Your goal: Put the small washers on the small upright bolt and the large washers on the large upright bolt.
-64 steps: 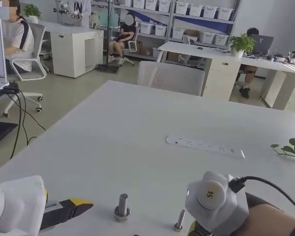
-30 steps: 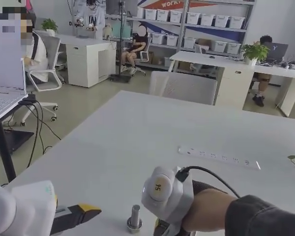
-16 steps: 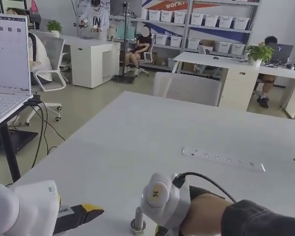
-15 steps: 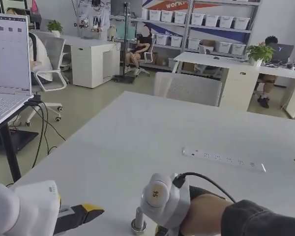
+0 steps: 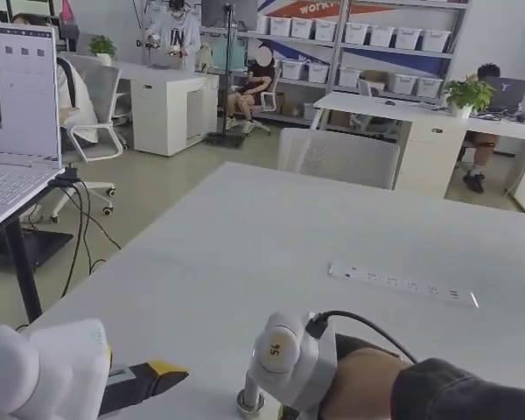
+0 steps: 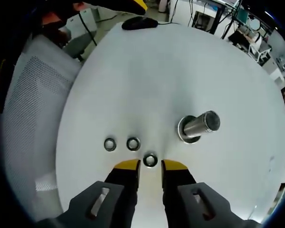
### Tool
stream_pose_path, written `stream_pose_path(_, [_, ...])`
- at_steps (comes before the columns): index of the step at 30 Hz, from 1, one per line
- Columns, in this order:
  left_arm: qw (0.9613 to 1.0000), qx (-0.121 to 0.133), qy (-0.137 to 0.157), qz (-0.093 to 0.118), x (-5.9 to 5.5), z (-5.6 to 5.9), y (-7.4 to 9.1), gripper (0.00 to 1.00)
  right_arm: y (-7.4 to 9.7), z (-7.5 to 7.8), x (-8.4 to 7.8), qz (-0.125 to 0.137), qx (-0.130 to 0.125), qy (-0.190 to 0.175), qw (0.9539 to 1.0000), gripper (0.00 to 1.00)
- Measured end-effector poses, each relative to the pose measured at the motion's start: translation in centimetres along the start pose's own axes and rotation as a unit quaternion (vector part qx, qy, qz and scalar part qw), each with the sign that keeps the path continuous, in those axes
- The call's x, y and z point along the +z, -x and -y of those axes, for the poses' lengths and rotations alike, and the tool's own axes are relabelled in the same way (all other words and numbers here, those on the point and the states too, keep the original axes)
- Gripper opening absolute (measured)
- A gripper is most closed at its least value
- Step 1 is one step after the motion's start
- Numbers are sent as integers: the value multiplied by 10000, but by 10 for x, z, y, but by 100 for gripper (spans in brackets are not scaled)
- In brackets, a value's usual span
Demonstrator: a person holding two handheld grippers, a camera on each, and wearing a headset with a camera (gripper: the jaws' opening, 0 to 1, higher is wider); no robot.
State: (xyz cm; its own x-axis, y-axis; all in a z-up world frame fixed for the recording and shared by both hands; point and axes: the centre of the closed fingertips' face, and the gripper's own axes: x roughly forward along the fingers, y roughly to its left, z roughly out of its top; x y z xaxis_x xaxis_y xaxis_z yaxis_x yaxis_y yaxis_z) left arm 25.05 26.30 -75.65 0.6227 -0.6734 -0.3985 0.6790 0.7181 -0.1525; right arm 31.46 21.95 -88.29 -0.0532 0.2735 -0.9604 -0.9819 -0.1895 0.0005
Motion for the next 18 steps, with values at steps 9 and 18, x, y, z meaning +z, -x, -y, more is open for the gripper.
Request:
stream_pose_path(9, [10000, 11, 16, 10, -1, -2, 1, 89, -2, 2, -1, -18, -7, 13, 10000, 17])
stream_pose_path(18, [10000, 4, 34, 29, 0, -3, -1, 89, -2, 4, -1, -61, -67, 134, 9999, 15])
